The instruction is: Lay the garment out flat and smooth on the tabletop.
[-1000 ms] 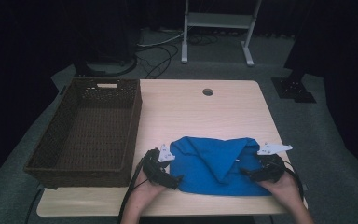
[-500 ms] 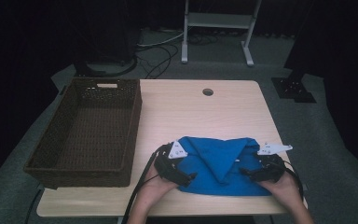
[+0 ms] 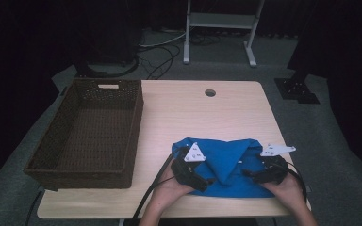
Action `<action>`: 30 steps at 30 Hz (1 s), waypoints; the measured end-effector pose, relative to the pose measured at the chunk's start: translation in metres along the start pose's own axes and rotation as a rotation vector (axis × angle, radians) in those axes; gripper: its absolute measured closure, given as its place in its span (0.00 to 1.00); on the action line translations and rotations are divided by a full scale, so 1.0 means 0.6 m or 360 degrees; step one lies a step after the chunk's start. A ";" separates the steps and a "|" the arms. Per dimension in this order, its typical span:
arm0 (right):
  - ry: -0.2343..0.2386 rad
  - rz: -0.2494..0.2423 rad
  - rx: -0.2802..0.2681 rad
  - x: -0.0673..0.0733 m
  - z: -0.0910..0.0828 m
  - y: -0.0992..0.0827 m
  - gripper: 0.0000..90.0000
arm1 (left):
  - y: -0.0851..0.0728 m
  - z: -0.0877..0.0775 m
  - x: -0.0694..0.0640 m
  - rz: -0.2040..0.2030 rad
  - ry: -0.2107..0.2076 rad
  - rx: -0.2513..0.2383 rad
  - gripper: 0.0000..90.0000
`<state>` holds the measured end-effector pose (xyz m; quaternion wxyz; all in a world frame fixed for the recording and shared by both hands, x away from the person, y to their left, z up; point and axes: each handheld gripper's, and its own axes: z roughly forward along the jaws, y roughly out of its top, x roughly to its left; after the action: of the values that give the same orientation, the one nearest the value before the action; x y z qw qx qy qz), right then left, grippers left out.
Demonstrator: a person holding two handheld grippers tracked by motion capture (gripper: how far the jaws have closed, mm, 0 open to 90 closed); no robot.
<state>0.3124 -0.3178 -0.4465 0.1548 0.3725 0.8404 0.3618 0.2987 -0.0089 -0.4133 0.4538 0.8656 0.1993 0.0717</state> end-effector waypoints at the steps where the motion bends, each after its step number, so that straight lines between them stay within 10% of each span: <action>1: 0.0000 -0.0001 0.0000 0.000 0.000 0.000 0.12 | 0.002 0.002 -0.003 0.0006 -0.0014 -0.0011 0.06; 18: 0.0001 0.0002 -0.0002 0.000 0.000 0.000 0.12 | 0.011 0.037 -0.032 0.0064 -0.0195 -0.0009 0.37; 30: 0.0000 0.0002 -0.0002 0.000 0.000 0.000 0.12 | 0.014 0.049 -0.035 0.0099 -0.0201 0.0017 0.61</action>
<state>0.3123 -0.3178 -0.4465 0.1547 0.3729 0.8400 0.3624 0.2910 -0.0441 -0.4224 0.4584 0.8766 0.1435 0.0298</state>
